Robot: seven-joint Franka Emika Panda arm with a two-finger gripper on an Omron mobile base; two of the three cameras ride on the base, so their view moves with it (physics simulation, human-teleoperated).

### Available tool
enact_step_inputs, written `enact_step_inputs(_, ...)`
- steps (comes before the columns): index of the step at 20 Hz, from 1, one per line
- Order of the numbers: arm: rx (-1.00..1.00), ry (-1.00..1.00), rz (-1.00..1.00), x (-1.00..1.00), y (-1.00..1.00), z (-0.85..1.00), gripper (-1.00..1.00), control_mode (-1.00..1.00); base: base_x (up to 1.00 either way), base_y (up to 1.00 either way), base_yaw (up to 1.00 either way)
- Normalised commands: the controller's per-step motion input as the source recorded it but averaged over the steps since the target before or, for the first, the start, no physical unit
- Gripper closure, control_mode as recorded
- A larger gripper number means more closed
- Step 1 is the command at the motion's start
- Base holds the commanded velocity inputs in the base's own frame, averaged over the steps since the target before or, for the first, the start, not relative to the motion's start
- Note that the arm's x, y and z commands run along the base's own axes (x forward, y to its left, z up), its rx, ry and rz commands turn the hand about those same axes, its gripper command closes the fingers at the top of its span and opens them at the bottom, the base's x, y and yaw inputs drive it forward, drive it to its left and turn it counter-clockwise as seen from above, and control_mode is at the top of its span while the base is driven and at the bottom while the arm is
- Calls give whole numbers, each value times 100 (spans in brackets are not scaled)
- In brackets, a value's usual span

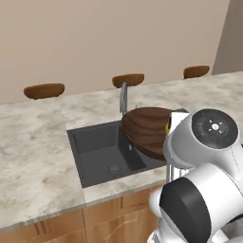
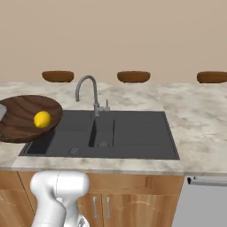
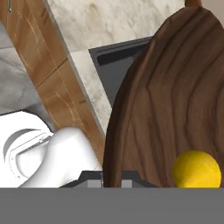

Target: Pick the lemon from the cabinet and place it in the bowl. Then pick the bowl and place it in the sink. Then turn on the sink facuet.

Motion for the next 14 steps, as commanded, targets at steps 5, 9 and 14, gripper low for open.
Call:
enact_step_inputs(5,0,0,0,0,0,0,100,100,35,-8,17)
enact_step_inputs(9,0,0,0,0,0,0,100,100,22,-23,19)
enact_step_inputs(14,0,0,0,0,0,0,100,100,51,-28,6)
